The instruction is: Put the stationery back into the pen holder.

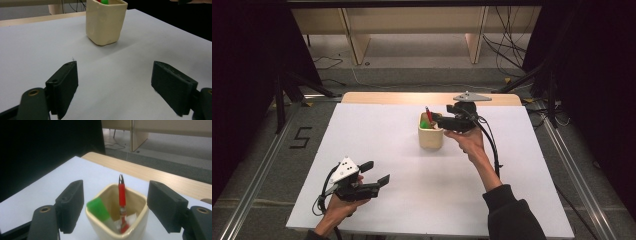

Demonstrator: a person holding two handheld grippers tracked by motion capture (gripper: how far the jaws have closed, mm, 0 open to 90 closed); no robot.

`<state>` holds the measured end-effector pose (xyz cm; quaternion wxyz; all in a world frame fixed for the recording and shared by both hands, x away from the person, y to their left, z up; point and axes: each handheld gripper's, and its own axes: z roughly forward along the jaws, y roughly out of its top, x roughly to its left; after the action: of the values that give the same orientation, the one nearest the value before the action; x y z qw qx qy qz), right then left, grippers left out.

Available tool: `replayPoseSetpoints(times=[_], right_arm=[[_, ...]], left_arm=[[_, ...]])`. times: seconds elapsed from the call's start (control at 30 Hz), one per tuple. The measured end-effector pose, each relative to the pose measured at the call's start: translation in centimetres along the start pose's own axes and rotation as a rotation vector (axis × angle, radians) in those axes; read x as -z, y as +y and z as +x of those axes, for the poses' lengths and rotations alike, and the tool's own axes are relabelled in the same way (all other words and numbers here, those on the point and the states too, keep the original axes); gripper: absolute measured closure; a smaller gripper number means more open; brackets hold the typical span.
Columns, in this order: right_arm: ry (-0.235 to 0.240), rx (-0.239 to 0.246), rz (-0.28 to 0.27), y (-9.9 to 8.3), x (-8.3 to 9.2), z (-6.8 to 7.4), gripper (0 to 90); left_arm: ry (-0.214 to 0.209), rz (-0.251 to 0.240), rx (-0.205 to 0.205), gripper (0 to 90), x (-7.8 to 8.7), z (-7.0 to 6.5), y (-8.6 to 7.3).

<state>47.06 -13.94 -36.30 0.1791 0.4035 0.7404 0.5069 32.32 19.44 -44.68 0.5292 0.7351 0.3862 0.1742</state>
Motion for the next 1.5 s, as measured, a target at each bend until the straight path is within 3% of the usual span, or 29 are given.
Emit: replayPoseSetpoints(times=[0.43, 0.57, 0.97, 1.33, 1.5], right_arm=[[0.071, 0.033, -0.004, -3.5, 3.2, 1.2, 24.6], [0.090, 0.023, -0.017, -4.8, 4.3, 1.2, 24.0], [0.108, 0.005, -0.012, -8.3, 6.7, 1.1, 22.0], [0.111, 0.059, 0.016, -11.6, 8.9, 2.1, 19.2], [0.106, 0.056, 0.019, -12.9, 10.0, 2.2, 18.6]], left_arm=[[-0.010, 0.015, 0.014, 20.9, -0.3, 0.0, 0.3], [-0.014, 0.024, 0.010, 20.9, -0.5, -0.1, 0.4], [-0.038, 0.041, 0.002, 20.9, -0.5, -0.3, 0.2], [-0.053, 0.061, -0.005, 20.7, -0.3, -0.2, 0.0], [-0.060, 0.066, -0.007, 20.7, -0.4, -0.4, 0.0]])
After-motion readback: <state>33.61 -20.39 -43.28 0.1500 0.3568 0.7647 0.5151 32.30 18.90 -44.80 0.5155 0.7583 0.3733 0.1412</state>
